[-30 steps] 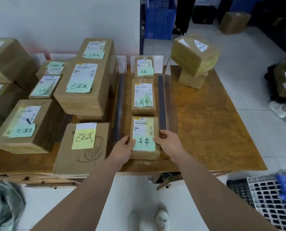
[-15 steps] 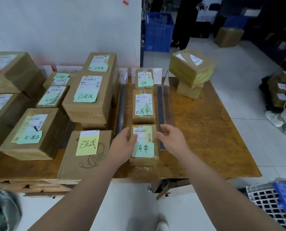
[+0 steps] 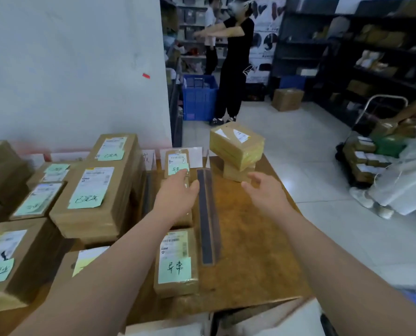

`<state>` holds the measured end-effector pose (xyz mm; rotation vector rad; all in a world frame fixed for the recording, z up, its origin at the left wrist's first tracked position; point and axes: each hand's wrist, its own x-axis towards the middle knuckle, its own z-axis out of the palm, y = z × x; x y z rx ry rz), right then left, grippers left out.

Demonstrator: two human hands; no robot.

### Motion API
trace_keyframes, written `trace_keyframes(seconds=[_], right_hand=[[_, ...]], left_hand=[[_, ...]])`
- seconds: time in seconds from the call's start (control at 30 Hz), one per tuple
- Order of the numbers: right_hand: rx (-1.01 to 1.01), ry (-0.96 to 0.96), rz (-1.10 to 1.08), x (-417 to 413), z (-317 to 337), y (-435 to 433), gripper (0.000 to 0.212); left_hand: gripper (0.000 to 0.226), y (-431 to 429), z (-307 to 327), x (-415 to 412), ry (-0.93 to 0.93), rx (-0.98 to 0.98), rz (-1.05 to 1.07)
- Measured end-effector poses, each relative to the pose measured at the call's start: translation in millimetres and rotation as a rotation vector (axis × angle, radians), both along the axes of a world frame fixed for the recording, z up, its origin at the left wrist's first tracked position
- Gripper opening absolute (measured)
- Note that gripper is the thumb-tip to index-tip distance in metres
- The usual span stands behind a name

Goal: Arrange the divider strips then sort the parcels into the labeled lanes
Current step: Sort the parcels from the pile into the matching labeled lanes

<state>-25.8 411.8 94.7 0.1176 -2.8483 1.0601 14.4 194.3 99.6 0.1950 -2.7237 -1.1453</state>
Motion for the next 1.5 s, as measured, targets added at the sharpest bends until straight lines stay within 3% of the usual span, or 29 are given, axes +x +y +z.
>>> trace_keyframes(seconds=[0.17, 0.4, 0.67, 0.83, 0.93, 1.13, 1.3, 1.5], right_hand=[[-0.017, -0.025, -0.012, -58.9, 7.6, 36.1, 0.042], [-0.003, -0.081, 0.022, -169.7, 9.8, 86.1, 0.040], [-0.181, -0.217, 0.024, -267.2, -18.3, 109.1, 0.042], [-0.250, -0.292, 0.071, -302.0, -36.7, 102.8, 0.035], [-0.301, -0.311, 0.100, -310.6, -45.3, 99.6, 0.033], [-0.557, -0.446, -0.069, -311.5, -57.8, 100.5, 0.018], [-0.650, -0.495, -0.055, -290.9, -58.2, 107.4, 0.041], [-0.695, -0.491, 0.040, -253.7, -56.1, 121.4, 0.037]], left_hand=[[0.049, 47.7, 10.1, -61.3, -0.025, 0.076, -0.002], [0.008, 100.5, 5.6, -166.6, -0.072, 0.155, 0.121], [0.045, 135.9, -24.6, -247.0, -0.221, 0.360, 0.217], [0.049, 142.1, -46.0, -269.5, -0.277, 0.461, 0.246], [0.052, 142.1, -54.6, -279.1, -0.307, 0.550, 0.239], [0.050, 146.1, -65.5, -277.2, -0.295, 0.713, 0.223], [0.048, 144.3, -74.9, -248.9, -0.284, 0.775, 0.159], [0.052, 149.9, -78.0, -210.7, -0.234, 0.901, 0.093]])
